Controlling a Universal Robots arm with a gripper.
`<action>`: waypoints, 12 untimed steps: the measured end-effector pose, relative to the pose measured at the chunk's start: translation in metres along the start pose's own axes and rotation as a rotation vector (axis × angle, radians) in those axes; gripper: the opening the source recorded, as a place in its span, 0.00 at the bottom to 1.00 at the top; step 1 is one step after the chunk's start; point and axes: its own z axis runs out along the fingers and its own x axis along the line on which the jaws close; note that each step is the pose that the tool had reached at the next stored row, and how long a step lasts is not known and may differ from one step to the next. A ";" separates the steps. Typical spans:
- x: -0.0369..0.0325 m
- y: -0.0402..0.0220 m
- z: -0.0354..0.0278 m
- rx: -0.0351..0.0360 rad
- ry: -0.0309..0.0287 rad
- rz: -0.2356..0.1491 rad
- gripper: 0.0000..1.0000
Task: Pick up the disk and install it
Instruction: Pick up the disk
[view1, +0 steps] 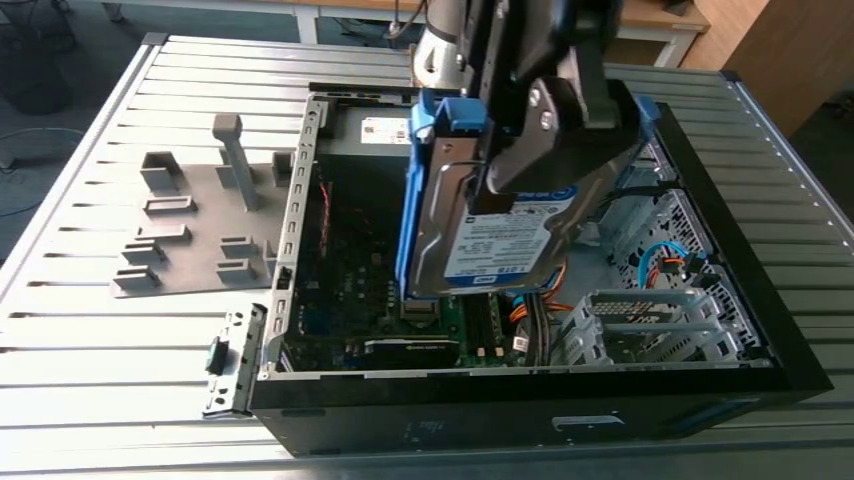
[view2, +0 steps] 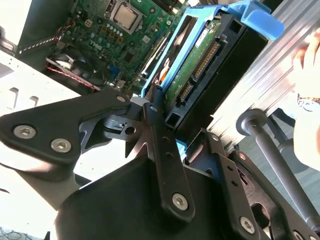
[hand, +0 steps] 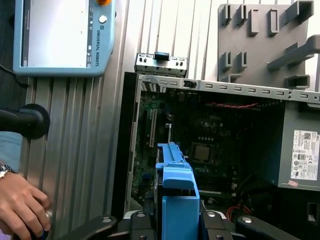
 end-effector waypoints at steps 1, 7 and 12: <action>0.0009 -0.0030 0.0000 -0.0007 0.0000 0.000 0.37; 0.0032 -0.0112 0.0029 -0.0013 -0.0094 0.013 0.37; 0.0033 -0.0115 0.0073 0.0001 -0.0200 0.069 0.37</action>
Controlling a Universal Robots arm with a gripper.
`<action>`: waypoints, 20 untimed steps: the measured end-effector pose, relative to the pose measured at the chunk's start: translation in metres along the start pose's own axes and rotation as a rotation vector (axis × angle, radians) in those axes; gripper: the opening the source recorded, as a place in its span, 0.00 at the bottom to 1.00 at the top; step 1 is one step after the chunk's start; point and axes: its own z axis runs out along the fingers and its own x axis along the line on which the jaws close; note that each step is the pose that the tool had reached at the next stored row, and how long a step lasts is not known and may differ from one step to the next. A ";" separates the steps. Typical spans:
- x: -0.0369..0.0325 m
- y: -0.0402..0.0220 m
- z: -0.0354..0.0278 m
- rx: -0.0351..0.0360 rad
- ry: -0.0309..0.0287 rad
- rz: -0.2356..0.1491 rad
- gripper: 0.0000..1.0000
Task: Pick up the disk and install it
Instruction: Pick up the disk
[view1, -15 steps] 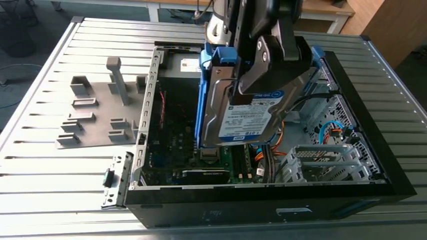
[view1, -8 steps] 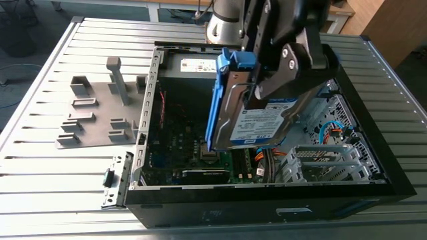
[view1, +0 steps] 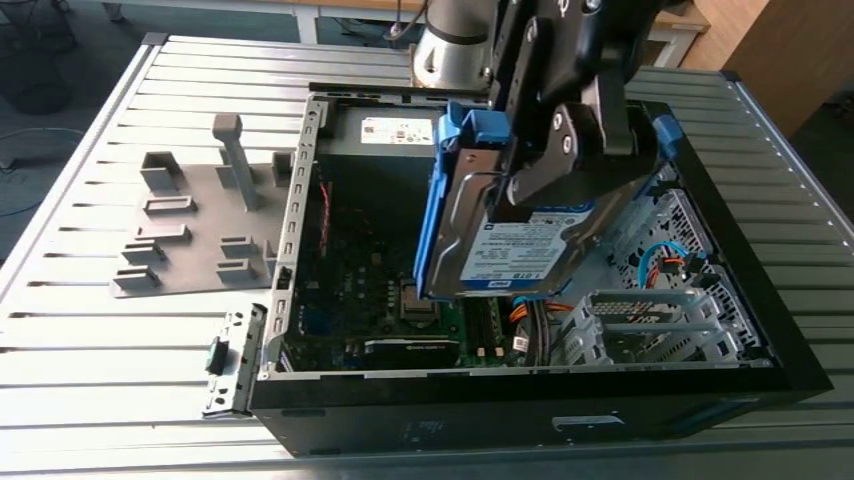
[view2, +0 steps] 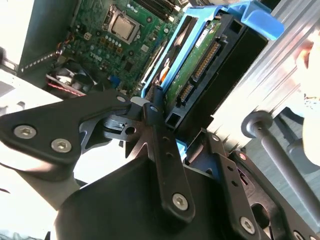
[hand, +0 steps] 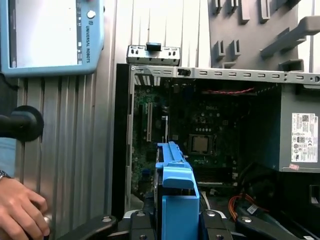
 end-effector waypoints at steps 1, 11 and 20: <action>0.0001 -0.0014 0.0003 0.0001 -0.0019 0.002 0.37; 0.0026 -0.0190 0.0023 -0.0004 -0.0030 0.007 0.37; 0.0109 -0.0270 0.0028 -0.0012 -0.0032 0.015 0.37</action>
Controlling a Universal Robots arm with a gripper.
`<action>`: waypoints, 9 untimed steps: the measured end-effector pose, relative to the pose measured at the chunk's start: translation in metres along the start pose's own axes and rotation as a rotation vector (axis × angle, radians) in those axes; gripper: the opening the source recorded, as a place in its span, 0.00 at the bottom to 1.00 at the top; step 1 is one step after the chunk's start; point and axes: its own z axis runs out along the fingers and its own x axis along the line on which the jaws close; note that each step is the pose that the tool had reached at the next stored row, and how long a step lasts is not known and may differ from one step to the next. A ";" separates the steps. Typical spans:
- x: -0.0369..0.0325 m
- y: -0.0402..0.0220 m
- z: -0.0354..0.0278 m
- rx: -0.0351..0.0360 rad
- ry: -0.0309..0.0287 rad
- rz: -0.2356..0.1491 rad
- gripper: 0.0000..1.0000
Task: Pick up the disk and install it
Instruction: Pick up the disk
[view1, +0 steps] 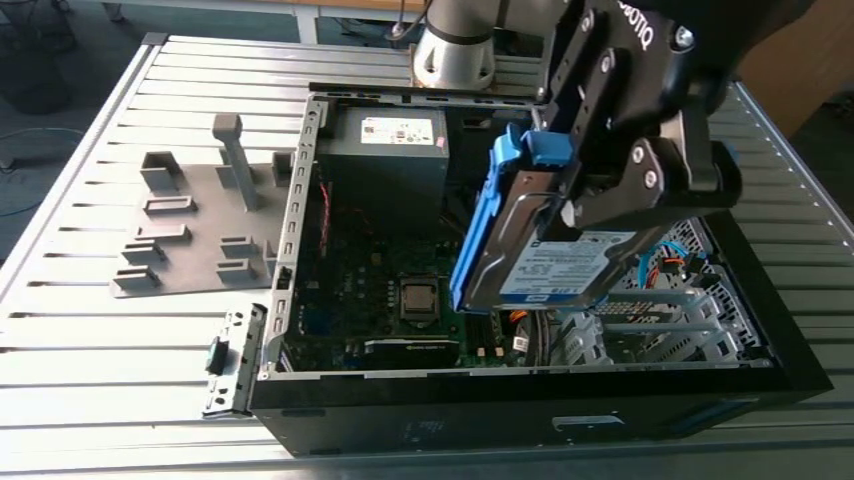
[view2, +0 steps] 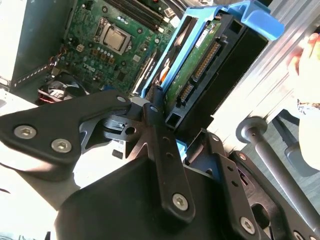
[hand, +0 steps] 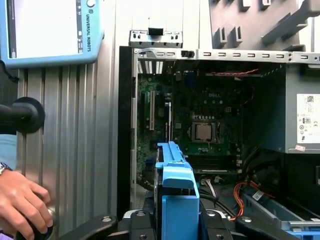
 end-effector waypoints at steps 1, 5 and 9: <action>0.0010 -0.0009 0.0000 -0.0001 0.0000 0.001 0.37; 0.0048 -0.0040 0.0000 -0.0003 -0.0001 0.003 0.37; 0.0084 -0.0069 -0.0001 -0.0004 -0.0001 0.006 0.37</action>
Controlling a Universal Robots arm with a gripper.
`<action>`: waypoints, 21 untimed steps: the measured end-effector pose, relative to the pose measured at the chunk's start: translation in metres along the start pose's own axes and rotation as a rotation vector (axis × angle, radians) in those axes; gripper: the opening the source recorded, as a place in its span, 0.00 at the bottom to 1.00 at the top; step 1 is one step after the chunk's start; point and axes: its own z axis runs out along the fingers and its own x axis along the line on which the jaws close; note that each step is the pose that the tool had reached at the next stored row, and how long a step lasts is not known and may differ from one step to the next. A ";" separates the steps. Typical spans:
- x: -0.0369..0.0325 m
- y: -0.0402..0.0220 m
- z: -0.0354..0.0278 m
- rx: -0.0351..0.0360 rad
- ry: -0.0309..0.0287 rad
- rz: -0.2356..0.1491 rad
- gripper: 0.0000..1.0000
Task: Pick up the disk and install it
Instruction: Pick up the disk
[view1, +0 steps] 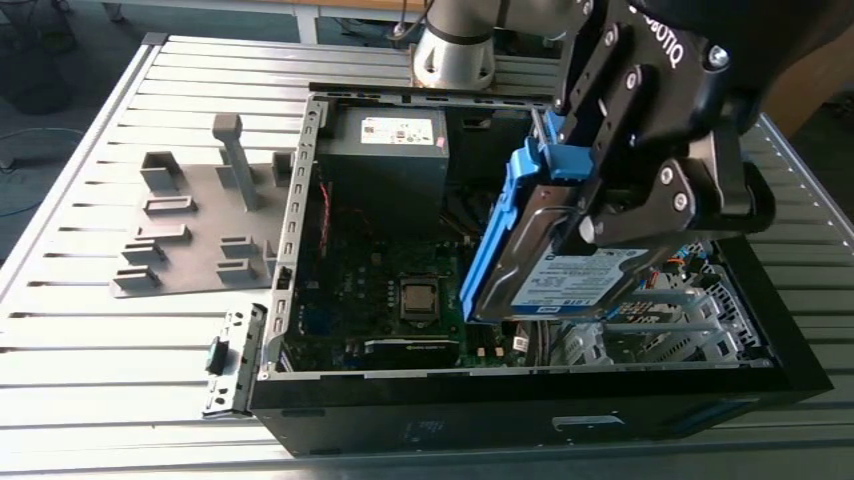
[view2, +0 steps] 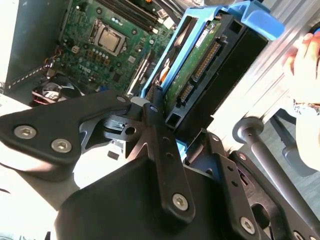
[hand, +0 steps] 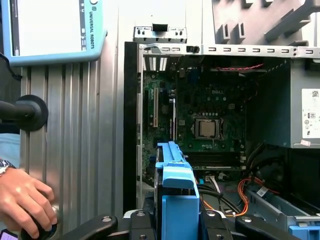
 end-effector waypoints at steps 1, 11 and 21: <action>0.0009 -0.0008 0.0000 0.0000 -0.0001 0.001 0.37; 0.0093 -0.0087 -0.0002 -0.0006 -0.0002 0.005 0.37; 0.0176 -0.0166 -0.0005 -0.0012 -0.0003 0.010 0.37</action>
